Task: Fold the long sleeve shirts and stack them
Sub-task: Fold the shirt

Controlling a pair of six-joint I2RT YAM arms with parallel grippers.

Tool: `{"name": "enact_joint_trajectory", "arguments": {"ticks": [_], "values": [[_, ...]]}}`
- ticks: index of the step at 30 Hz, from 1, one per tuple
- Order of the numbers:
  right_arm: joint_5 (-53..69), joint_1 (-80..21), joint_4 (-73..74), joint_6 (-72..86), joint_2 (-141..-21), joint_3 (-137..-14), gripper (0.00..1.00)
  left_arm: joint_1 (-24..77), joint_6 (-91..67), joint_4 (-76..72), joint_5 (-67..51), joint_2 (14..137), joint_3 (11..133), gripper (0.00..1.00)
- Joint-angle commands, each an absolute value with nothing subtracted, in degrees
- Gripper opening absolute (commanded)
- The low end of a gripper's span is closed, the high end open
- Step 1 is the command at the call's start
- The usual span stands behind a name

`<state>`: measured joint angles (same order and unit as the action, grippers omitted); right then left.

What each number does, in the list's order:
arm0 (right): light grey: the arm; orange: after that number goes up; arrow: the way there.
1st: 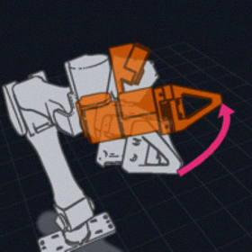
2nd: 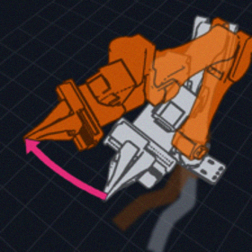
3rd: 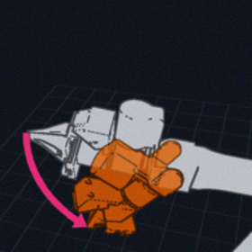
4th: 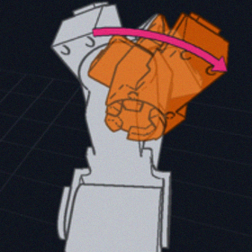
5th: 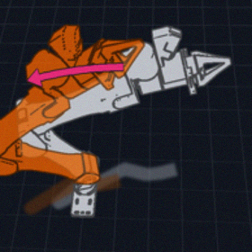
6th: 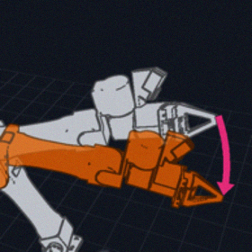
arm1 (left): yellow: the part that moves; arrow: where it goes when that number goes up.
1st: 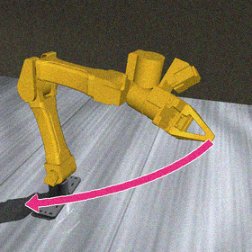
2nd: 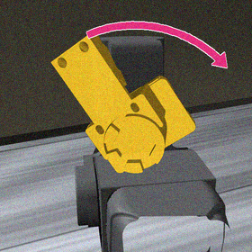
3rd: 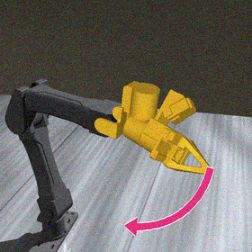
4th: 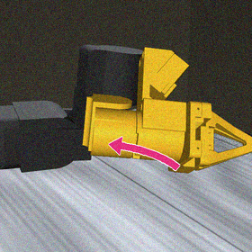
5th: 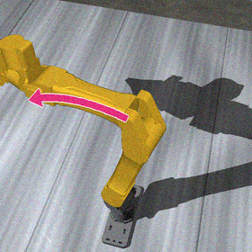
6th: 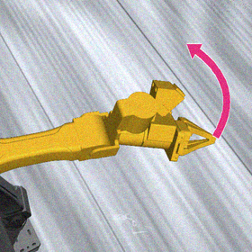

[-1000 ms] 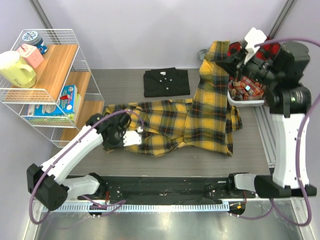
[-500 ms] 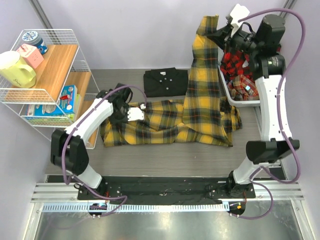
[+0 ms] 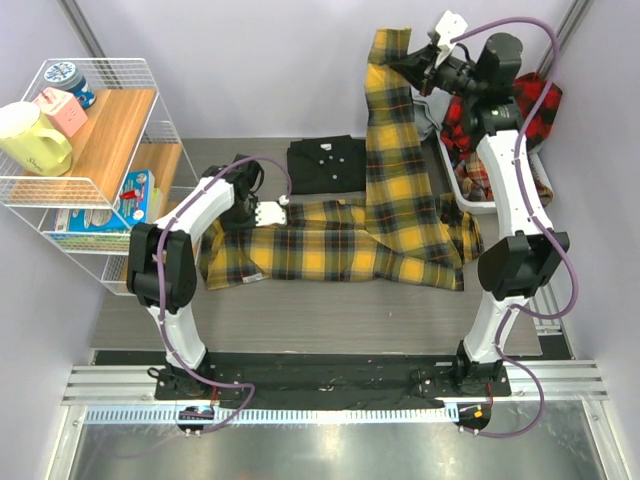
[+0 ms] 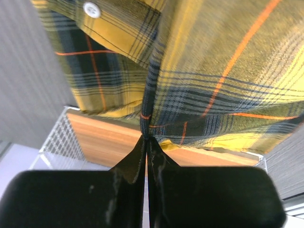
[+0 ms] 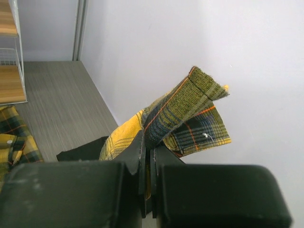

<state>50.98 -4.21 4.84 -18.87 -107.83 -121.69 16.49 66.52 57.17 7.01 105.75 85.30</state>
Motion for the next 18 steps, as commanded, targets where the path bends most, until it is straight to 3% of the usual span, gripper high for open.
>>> {"name": "enact_joint_trajectory", "arguments": {"ticks": [1,8,18], "values": [[50.63,-6.41,-6.32,-17.32,-109.59,-123.48,0.01,14.42,67.33,55.55,8.35,106.96,86.40,0.00],[47.73,-8.61,-13.88,-14.68,-114.78,-128.23,0.01,13.18,67.06,54.76,8.52,107.93,85.52,0.00],[45.88,-11.78,-17.93,-18.19,-114.09,-121.48,0.01,12.39,65.83,53.70,8.53,109.51,85.08,0.00]]}}
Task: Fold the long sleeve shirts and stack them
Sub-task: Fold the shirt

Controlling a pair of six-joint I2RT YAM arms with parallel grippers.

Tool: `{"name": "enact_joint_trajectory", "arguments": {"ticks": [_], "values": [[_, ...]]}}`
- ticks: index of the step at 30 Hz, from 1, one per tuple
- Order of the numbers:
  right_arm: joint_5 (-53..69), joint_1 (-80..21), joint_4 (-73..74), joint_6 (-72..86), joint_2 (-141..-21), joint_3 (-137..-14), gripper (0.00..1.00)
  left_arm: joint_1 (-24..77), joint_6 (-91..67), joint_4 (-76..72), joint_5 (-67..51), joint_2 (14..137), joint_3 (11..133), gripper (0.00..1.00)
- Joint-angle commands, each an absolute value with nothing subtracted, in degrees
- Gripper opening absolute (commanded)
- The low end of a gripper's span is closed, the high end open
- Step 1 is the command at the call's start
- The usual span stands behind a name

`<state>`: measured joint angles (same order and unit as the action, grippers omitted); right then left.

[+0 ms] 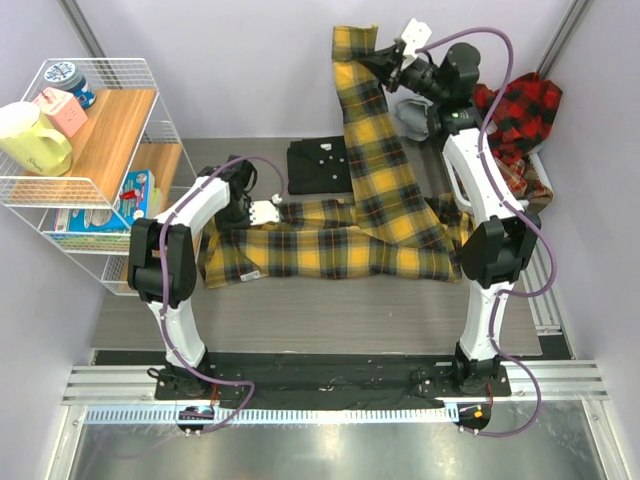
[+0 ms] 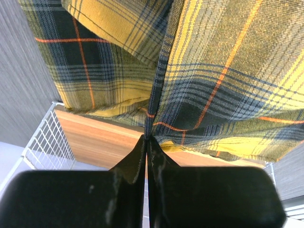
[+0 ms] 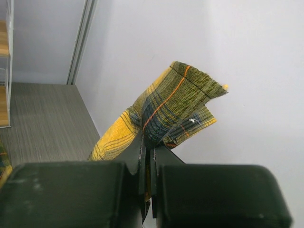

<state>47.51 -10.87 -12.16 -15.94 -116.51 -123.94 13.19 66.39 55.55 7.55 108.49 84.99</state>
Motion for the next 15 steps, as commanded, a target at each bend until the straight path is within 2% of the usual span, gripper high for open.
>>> {"name": "enact_joint_trajectory", "arguments": {"ticks": [1,10,13,14,15], "values": [[45.79,-11.86,-18.10,-18.45,-113.82,-120.86,0.01,12.31,65.74,53.44,8.70,109.69,85.08,0.00],[43.42,-11.86,-18.99,-22.06,-110.22,-107.06,0.01,10.99,61.09,51.76,8.36,112.67,88.32,0.02],[43.15,-11.69,-18.03,-20.40,-108.47,-102.93,0.01,9.85,55.91,52.38,5.37,112.15,91.31,0.10],[43.50,-11.69,-16.97,-19.78,-107.94,-102.22,0.01,9.58,54.77,52.21,4.93,111.89,91.75,0.20],[44.03,-11.69,-15.83,-19.08,-107.23,-101.17,0.01,9.32,53.19,52.29,4.23,111.54,92.54,0.26]]}}
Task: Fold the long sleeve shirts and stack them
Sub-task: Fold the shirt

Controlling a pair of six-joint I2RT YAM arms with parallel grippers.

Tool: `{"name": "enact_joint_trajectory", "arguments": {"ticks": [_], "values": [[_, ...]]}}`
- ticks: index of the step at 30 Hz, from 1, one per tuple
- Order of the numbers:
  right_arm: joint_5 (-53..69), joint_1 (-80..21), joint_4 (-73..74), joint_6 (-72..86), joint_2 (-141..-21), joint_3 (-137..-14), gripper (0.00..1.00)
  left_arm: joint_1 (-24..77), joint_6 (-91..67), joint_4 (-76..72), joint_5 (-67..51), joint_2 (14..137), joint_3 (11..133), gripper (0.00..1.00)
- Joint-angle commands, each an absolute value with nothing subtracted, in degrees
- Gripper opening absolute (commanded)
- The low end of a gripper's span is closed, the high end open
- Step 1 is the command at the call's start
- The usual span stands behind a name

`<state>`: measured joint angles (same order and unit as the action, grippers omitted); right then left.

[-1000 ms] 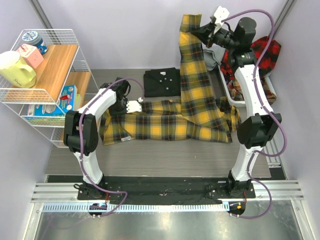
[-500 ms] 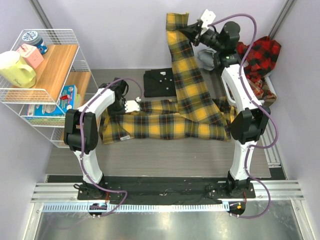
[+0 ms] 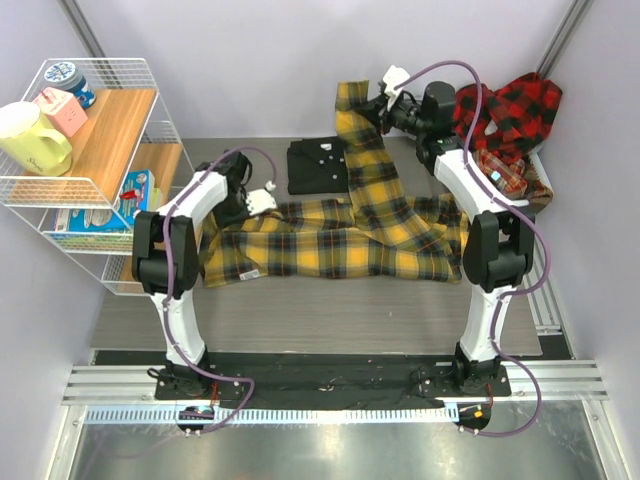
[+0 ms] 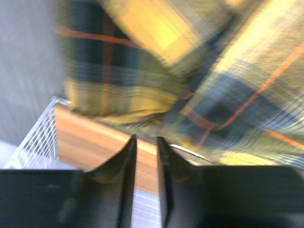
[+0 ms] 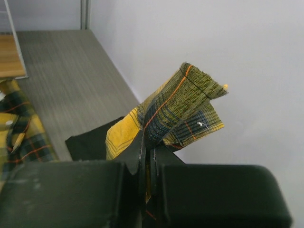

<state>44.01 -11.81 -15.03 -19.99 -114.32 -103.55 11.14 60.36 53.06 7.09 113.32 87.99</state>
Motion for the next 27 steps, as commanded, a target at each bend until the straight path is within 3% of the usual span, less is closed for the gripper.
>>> {"name": "enact_joint_trajectory", "arguments": {"ticks": [1,2,6,7,10,13,18,27], "values": [[45.77,-11.69,-12.34,-18.99,-106.44,-100.64,0.01,8.97,51.35,52.90,2.30,110.40,92.81,0.32],[46.31,-11.69,-10.48,-19.07,-104.78,-100.29,0.01,8.79,50.81,53.52,1.42,109.87,92.90,0.42],[48.86,-11.43,3.80,-20.21,-101.78,-97.82,0.01,8.79,48.00,56.86,-4.73,106.71,92.72,0.54],[49.48,-11.43,7.52,-21.69,-101.60,-97.91,0.01,8.79,47.03,57.82,-7.79,105.22,92.64,0.65],[49.05,-11.25,21.85,-25.64,-102.39,-98.53,0.02,9.14,45.79,61.60,-10.63,103.63,90.98,0.71],[48.08,-11.25,32.85,-27.94,-104.23,-98.97,0.05,9.75,45.70,62.93,-11.25,101.17,85.72,0.73],[47.38,-11.25,41.73,-27.69,-105.64,-94.76,0.01,11.86,42.64,59.42,-7.83,98.96,78.49,0.73],[31.93,-11.07,40.27,-32.08,-105.82,-78.59,0.01,15.29,40.43,53.71,-1.15,104.06,71.73,0.72]]}}
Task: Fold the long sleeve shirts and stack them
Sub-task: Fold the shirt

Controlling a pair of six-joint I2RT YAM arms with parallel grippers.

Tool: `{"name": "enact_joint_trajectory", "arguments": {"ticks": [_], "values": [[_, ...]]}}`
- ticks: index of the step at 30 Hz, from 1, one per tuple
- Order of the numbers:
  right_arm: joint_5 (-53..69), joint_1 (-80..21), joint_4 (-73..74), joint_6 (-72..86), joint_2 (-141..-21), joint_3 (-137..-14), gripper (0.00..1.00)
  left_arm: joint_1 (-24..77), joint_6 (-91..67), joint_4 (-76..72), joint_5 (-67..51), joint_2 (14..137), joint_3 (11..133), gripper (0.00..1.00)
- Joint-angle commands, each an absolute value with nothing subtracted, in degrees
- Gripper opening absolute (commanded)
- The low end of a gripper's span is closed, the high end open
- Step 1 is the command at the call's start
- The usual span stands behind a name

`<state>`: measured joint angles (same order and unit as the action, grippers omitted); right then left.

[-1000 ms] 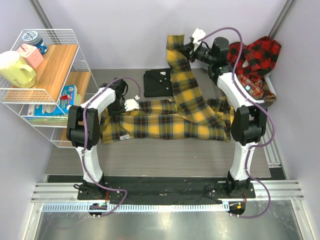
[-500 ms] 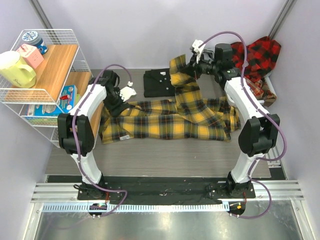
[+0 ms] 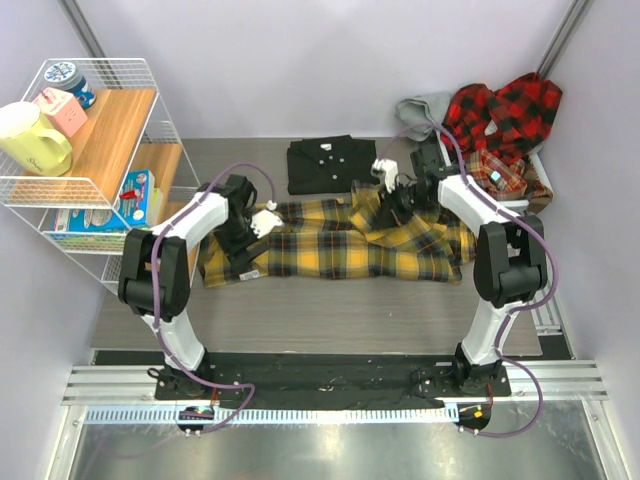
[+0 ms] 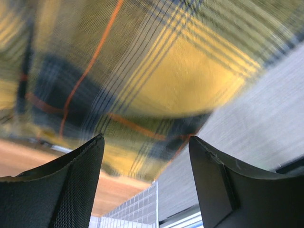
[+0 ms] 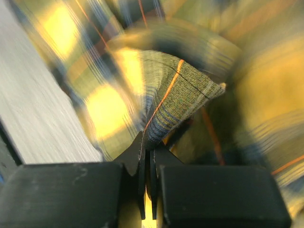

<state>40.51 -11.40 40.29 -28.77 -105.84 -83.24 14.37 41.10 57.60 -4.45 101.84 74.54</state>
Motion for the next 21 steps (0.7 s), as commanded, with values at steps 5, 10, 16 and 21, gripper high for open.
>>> {"name": "enact_joint_trajectory", "arguments": {"ticks": [5,10,16,21], "values": [[23.65,-10.90,40.08,-34.27,-108.46,-72.35,0.01,16.96,47.10,52.20,3.16,107.49,67.94,0.66],[22.85,-10.99,43.24,-35.68,-104.34,-66.28,0.01,17.66,53.78,54.84,1.85,105.21,64.08,0.65],[18.90,-10.46,41.49,-36.48,-100.10,-65.91,0.01,18.19,53.35,56.16,-2.72,104.15,67.67,0.65],[17.22,-9.76,43.32,-37.61,-103.09,-74.52,0.04,18.02,56.50,56.59,-1.94,101.44,69.96,0.69]]}}
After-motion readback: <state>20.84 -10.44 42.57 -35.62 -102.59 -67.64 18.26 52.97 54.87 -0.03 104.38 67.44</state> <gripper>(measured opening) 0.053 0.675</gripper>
